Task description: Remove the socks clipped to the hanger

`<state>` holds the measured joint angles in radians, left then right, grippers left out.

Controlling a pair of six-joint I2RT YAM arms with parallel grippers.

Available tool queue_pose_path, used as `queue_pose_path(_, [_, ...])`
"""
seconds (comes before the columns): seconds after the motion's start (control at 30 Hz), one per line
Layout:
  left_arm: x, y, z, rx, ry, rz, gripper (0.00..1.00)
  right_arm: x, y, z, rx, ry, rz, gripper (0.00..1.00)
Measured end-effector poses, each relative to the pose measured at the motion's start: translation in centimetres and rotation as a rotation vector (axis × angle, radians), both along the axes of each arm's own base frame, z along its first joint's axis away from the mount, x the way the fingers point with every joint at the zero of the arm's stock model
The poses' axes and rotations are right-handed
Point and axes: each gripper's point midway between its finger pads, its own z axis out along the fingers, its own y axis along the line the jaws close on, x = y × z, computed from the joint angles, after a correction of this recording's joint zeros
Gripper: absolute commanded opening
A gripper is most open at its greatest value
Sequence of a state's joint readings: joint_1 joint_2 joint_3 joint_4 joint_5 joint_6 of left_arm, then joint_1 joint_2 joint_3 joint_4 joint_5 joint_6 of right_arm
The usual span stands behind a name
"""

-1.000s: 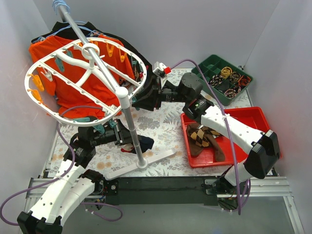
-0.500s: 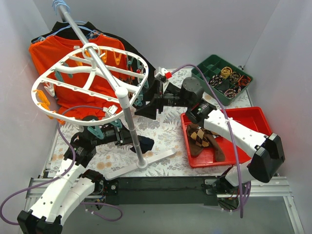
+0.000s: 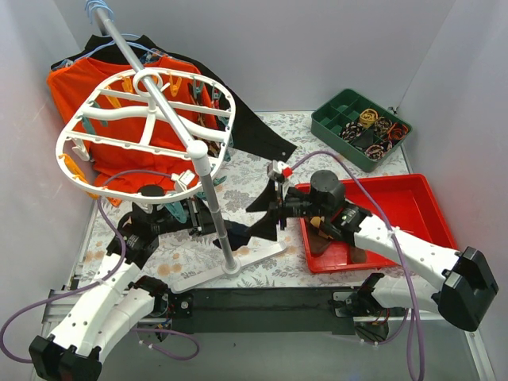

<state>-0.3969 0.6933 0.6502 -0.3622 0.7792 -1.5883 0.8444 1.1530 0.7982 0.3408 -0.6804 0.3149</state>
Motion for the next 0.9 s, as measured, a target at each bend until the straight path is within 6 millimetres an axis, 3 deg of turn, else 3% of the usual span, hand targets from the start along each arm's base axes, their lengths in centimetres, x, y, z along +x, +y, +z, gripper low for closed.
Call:
queue_pose_path(0.1, [0.0,-0.1,-0.1,0.000,0.006,-0.006,0.00,-2.5,-0.1,-1.3,-0.016,0.013,0.055,0.88])
queue_pose_path(0.23, [0.0,-0.1,-0.1,-0.001,0.008,-0.010,0.00,-4.4,-0.3,-1.5,-0.013,0.008,0.090,0.82])
queue_pose_path(0.6, [0.0,-0.2,0.2,-0.012,-0.004,-0.015,0.00,-3.0,0.2,-2.2,-0.027,0.002,0.000,0.77])
queue_pose_path(0.7, [0.0,-0.2,0.3,-0.015,-0.008,-0.017,0.00,-2.5,0.5,-2.8,-0.042,0.005,-0.024,0.70])
queue_pose_path(0.9, [0.0,-0.3,0.5,-0.019,-0.011,-0.019,0.00,-1.9,1.0,-4.3,-0.079,0.024,-0.040,0.38])
